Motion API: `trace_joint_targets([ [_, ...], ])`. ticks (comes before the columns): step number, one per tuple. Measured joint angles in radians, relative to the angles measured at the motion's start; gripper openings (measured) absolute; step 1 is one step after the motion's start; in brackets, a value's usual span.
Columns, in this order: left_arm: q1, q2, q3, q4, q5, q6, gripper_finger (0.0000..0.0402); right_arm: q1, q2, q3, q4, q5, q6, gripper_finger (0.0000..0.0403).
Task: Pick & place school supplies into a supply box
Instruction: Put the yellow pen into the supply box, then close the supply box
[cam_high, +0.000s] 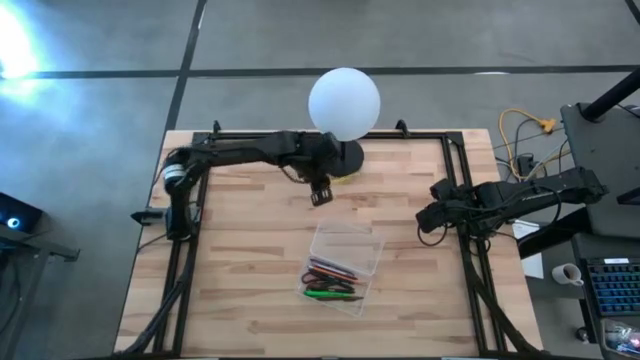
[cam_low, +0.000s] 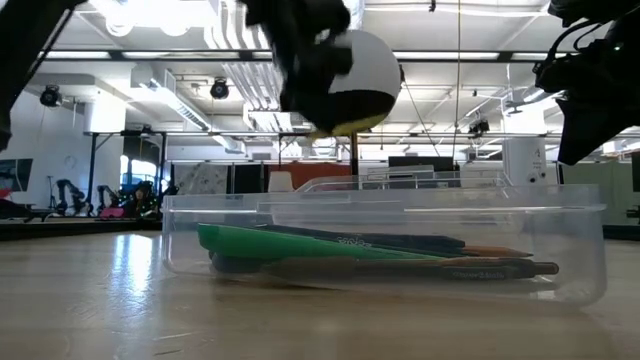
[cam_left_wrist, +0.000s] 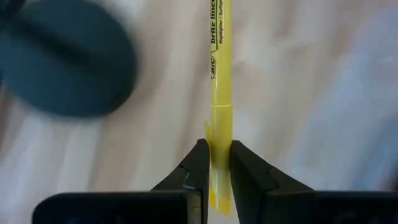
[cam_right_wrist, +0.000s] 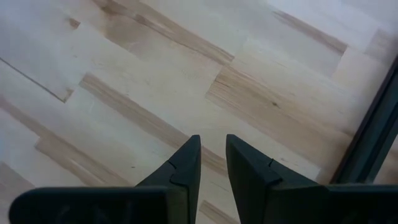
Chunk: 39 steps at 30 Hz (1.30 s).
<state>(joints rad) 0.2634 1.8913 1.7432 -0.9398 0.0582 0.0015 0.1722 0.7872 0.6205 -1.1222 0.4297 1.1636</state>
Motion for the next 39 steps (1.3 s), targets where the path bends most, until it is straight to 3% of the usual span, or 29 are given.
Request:
trace_joint_targets([
  [8, -0.281, 0.004, 0.071, 0.04, 0.023, -0.028, 0.0025, 0.0, -0.001, 0.0, 0.002, -0.001, -0.042, 0.0068],
  [18, -0.544, 0.003, -0.161, 0.291, 0.02, -0.149, 0.0024, 0.0, -0.002, 0.0, 0.003, -0.021, -0.083, 0.0068],
  [23, -0.579, 0.003, -0.325, 0.522, 0.02, -0.198, 0.004, 0.0, -0.002, 0.0, 0.003, -0.053, -0.09, 0.0068],
  [27, -0.578, 0.003, -0.393, 0.575, 0.01, -0.224, 0.0074, 0.0, -0.002, 0.0, 0.005, -0.085, -0.09, 0.0068],
  [33, -0.571, 0.003, -0.423, 0.471, 0.017, -0.223, 0.0132, 0.0, -0.002, 0.0, 0.028, -0.139, -0.044, 0.0068],
  [39, -0.57, -0.006, -0.311, 0.295, -0.01, -0.221, 0.0155, 0.0, 0.021, -0.063, 0.287, -0.274, 0.037, 0.0068],
])
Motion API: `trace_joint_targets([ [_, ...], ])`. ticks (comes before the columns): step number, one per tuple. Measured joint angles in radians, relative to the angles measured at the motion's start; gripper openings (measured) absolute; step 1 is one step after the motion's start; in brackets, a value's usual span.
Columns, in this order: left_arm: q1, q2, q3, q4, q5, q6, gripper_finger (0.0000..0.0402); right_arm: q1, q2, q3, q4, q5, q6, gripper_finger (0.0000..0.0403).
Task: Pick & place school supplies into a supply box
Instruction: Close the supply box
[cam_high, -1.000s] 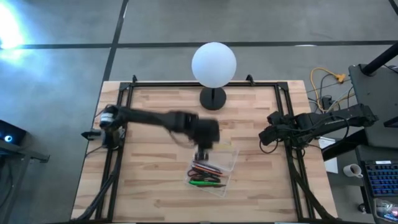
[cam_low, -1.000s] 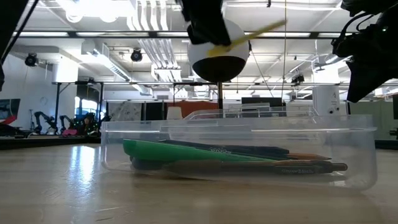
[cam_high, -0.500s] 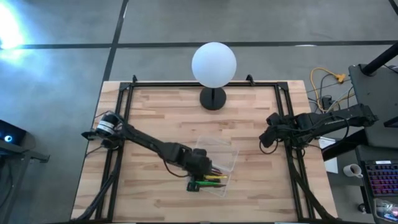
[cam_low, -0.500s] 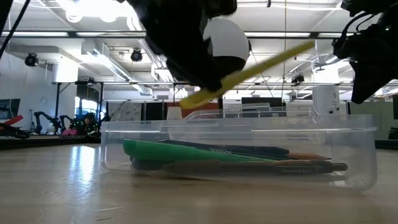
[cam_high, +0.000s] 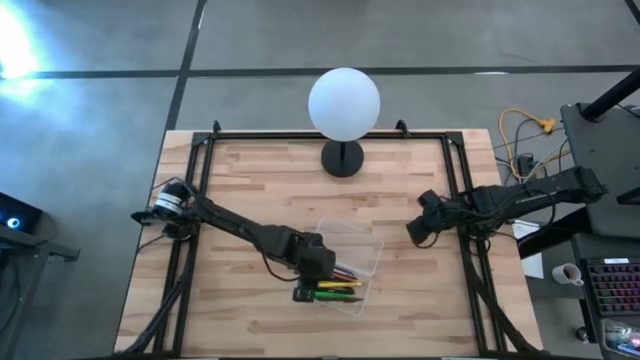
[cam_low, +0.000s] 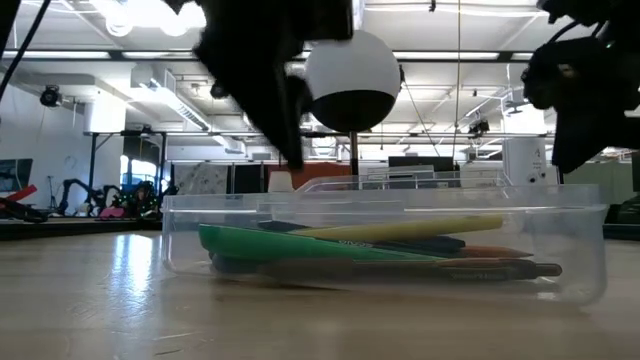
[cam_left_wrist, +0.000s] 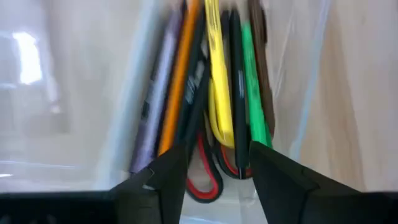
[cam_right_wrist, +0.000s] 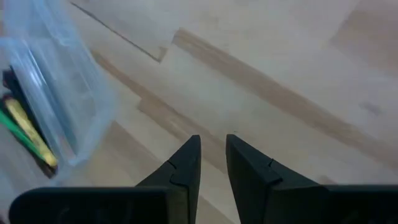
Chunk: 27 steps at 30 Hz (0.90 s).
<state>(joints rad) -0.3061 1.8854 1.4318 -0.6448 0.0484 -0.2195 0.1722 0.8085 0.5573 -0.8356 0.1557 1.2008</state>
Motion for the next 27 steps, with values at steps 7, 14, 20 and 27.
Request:
trace_joint_targets([
  [7, -0.029, -0.003, 0.157, -0.169, -0.004, -0.019, 0.0133, -0.044, 0.103, -0.108, 0.221, -0.012, 0.124, 0.0068],
  [14, -0.11, 0.005, 0.174, -0.166, 0.19, -0.25, 0.0085, -0.148, 0.221, -0.13, 0.405, -0.043, 0.03, 0.0068],
  [20, -0.18, 0.041, 0.119, -0.033, 0.196, -0.455, 0.0047, -0.234, 0.322, -0.102, 0.466, -0.046, -0.118, 0.0068],
  [27, -0.184, 0.105, 0.026, 0.081, 0.112, -0.642, 0.004, -0.283, 0.455, -0.093, 0.6, -0.185, -0.223, 0.0068],
])
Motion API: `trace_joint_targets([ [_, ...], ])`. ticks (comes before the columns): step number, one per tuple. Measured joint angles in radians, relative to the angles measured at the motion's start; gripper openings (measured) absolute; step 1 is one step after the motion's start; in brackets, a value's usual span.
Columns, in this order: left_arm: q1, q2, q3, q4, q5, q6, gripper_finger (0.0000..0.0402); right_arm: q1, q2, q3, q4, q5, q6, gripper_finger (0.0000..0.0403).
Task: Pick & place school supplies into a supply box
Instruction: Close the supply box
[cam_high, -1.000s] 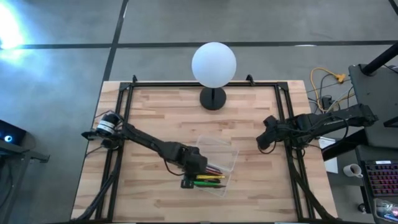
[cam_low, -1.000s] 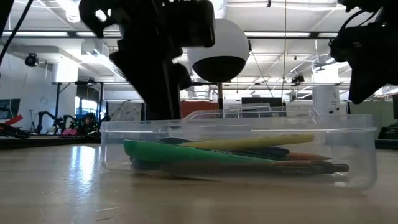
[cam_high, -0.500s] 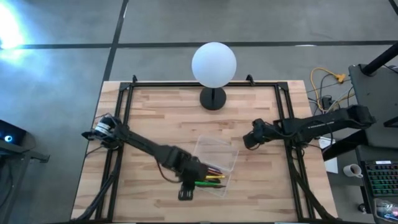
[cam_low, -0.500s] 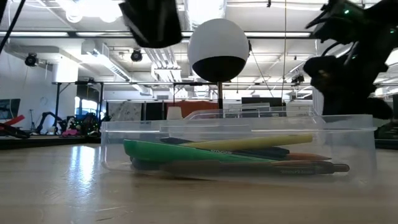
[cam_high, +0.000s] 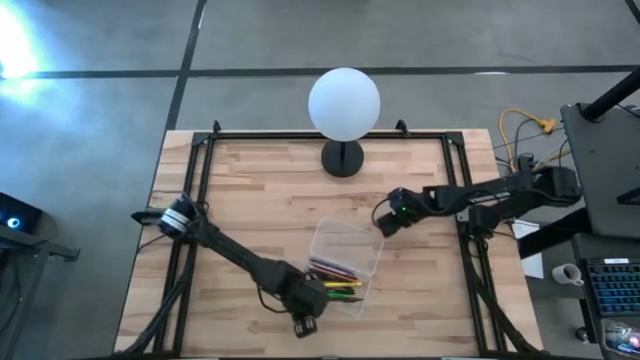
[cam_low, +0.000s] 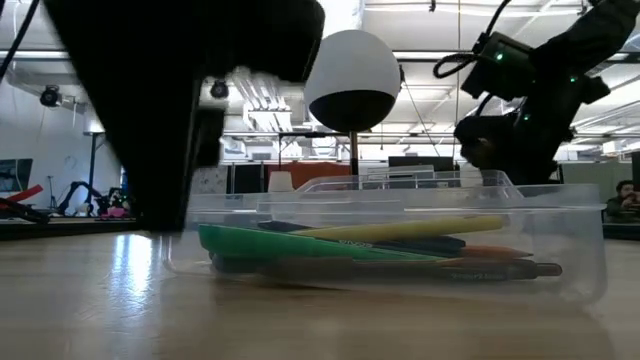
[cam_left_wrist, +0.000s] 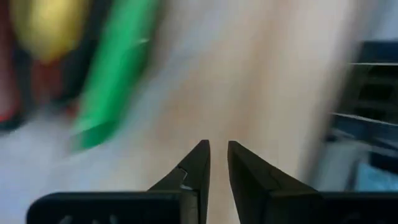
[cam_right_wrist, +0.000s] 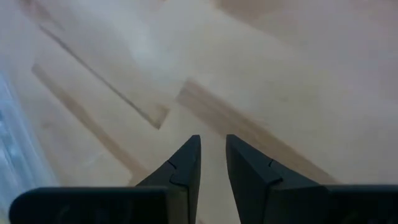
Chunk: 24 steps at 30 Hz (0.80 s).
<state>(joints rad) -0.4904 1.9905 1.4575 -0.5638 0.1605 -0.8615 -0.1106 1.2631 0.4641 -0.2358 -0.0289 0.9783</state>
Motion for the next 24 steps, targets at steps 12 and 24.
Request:
trace_joint_targets([
  [12, 0.025, -0.041, -0.178, -0.096, -0.193, -0.179, 0.004, 0.006, 0.096, 0.061, 0.112, -0.211, -0.063, 0.0068],
  [24, 0.119, -0.039, -0.21, -0.056, -0.301, 0.022, 0.004, 0.032, -0.004, 0.15, 0.084, -0.312, -0.002, 0.0068],
])
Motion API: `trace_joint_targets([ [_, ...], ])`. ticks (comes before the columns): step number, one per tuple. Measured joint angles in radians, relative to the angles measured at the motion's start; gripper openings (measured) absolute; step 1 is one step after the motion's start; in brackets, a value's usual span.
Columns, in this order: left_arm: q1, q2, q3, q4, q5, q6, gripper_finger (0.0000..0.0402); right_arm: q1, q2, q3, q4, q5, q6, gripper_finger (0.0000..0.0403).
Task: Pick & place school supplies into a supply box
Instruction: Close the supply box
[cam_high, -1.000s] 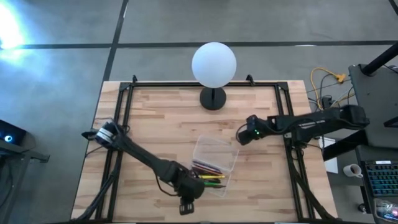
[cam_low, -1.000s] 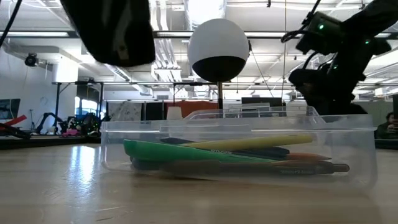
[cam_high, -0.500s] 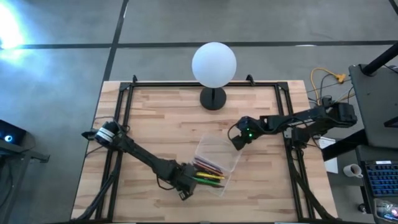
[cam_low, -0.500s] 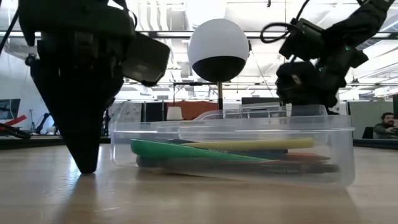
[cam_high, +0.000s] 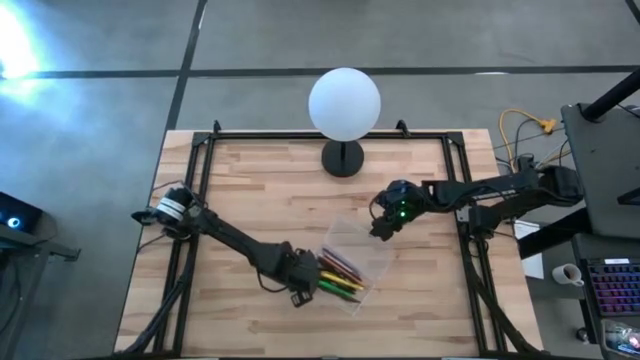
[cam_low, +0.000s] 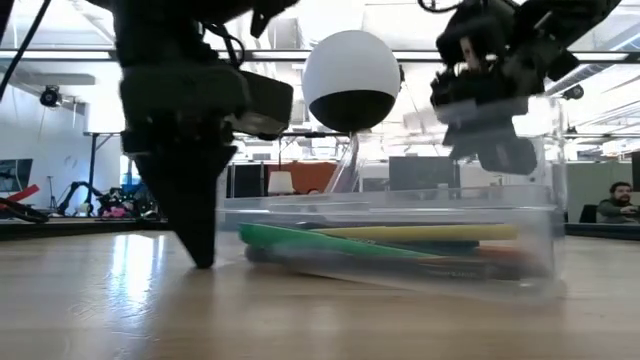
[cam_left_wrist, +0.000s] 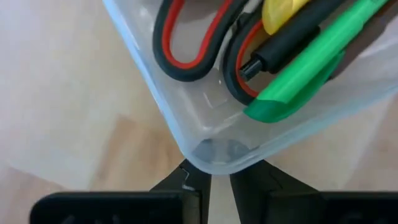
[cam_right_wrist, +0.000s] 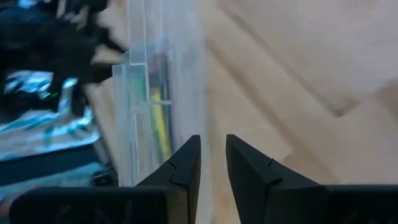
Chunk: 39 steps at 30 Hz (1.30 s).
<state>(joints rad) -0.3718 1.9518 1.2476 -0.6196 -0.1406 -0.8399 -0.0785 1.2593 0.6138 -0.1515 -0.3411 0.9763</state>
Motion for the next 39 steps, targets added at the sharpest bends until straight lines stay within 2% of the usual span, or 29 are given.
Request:
trace_joint_targets([
  [4, 0.035, 0.001, -0.002, 0.035, -0.03, 0.062, 0.004, 0.036, -0.016, 0.027, -0.002, -0.045, 0.023, 0.0068],
  [10, 0.103, 0.003, -0.002, 0.095, -0.043, 0.143, 0.004, 0.134, -0.012, 0.059, -0.027, -0.045, 0.049, 0.0068],
  [15, 0.17, 0.005, -0.003, 0.162, -0.056, 0.209, 0.004, 0.207, -0.011, 0.061, -0.025, 0.025, 0.087, 0.0068],
  [19, 0.223, 0.009, -0.005, 0.243, -0.074, 0.236, 0.004, 0.243, 0.032, 0.059, -0.008, 0.081, 0.103, 0.0068],
  [25, 0.278, 0.019, 0.009, 0.312, -0.079, 0.252, 0.004, 0.263, 0.168, 0.091, 0.103, 0.082, 0.095, 0.0068],
  [33, 0.289, 0.01, 0.015, 0.167, -0.063, 0.322, 0.004, 0.262, 0.318, 0.163, 0.126, 0.098, 0.089, 0.0068],
  [36, 0.283, -0.013, 0.015, 0.044, -0.066, 0.322, 0.004, 0.262, 0.35, 0.187, 0.123, 0.103, 0.096, 0.0068],
  [39, 0.272, -0.06, 0.005, -0.067, -0.127, 0.302, 0.004, 0.262, 0.367, 0.205, 0.112, 0.105, 0.101, 0.0068],
])
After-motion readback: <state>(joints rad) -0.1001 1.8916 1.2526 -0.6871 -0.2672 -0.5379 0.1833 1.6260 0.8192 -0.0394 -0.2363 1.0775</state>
